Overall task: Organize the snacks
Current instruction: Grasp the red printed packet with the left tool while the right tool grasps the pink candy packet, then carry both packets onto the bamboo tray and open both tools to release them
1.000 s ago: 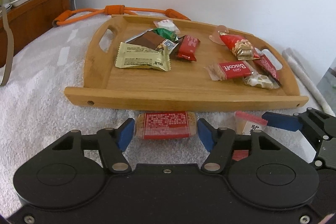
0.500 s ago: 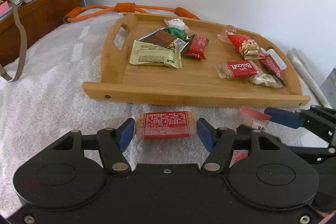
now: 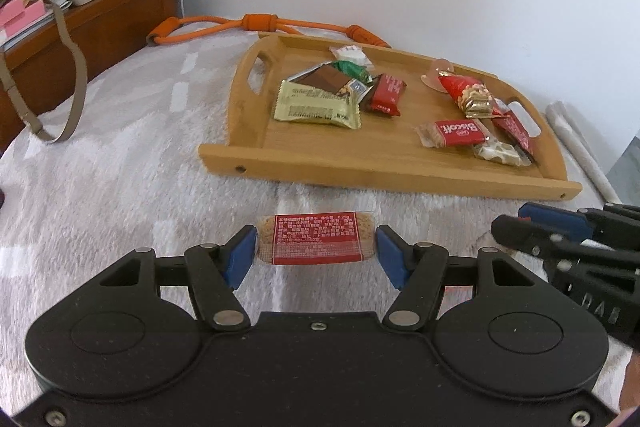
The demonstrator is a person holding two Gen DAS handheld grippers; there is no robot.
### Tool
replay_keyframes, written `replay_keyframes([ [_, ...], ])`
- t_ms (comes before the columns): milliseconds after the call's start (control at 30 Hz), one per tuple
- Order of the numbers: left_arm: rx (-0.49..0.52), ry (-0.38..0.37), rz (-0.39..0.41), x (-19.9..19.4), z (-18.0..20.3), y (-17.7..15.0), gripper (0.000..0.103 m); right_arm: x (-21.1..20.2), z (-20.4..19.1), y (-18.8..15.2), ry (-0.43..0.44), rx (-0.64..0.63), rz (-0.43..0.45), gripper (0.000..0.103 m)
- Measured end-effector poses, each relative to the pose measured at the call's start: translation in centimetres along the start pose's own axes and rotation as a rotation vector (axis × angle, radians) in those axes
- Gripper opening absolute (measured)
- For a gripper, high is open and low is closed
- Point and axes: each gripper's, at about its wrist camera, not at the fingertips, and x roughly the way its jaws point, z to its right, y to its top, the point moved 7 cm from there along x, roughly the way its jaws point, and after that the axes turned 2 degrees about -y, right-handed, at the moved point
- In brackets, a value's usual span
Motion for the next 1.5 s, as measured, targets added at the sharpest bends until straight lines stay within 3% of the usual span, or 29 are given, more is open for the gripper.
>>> replay_keyframes([
  [267,-0.021,0.007,-0.01,-0.2,-0.7,-1.5,0.062,1.1,0.5,-1.4,-0.026,0.052,-0.042,0.049],
  [400,-0.025,0.012,-0.013,0.0,-1.1,-1.7,0.062,1.6,0.2,-1.9,-0.023,0.067,-0.054,0.063],
  [700,-0.028,0.022,-0.022,0.7,-1.4,-2.2,0.062,2.5,-1.4,-3.4,-0.03,0.029,-0.065,0.073],
  [833,-0.026,0.024,-0.02,0.8,-1.4,-2.2,0.062,2.8,-1.5,-3.3,-0.004,0.048,-0.068,0.096],
  [900,-0.022,0.023,-0.017,0.8,-1.4,-2.2,0.062,2.9,-1.7,-3.2,0.001,0.064,-0.066,0.098],
  [1000,-0.021,0.026,-0.012,0.7,-1.4,-2.0,0.062,2.8,-2.0,-3.0,-0.005,0.07,-0.057,0.098],
  [1067,-0.021,0.027,-0.008,0.7,-1.5,-1.9,0.062,2.8,-2.1,-3.0,-0.013,0.076,-0.064,0.091],
  [1133,-0.019,0.029,-0.002,0.6,-1.6,-1.8,0.062,2.7,-2.1,-3.0,-0.032,0.08,-0.074,0.073],
  [1300,-0.017,0.031,0.004,0.5,-1.7,-1.7,0.062,2.2,-2.2,-3.0,-0.027,0.057,-0.068,0.056],
  [1400,-0.015,0.03,0.011,0.3,-1.7,-1.5,0.062,1.6,-2.2,-2.5,-0.019,0.045,-0.058,0.039],
  [1500,-0.009,0.033,0.021,0.0,-1.7,-1.2,0.062,1.1,-2.2,-1.8,-0.004,0.046,-0.053,0.035],
])
